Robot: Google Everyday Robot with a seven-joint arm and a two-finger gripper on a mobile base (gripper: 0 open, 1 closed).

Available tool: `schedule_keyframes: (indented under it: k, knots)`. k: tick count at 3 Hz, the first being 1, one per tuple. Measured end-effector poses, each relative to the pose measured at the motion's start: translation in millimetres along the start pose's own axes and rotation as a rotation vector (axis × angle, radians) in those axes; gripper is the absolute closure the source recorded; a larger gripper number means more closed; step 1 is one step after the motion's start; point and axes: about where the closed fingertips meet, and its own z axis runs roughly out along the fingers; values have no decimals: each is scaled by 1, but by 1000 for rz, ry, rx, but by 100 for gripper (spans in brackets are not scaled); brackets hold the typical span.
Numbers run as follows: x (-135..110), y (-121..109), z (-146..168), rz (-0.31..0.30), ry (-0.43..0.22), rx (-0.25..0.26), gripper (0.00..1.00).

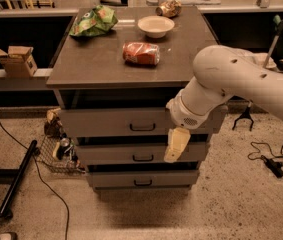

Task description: Open top drawer

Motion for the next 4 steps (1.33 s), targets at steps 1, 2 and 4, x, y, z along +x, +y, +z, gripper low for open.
schedule_keyframes:
  k: [1, 2, 4]
  knots:
    - [13, -38, 19, -45, 69, 37, 0]
    - [13, -38, 19, -44, 69, 37, 0]
    - [52, -67, 33, -58, 257, 41, 0]
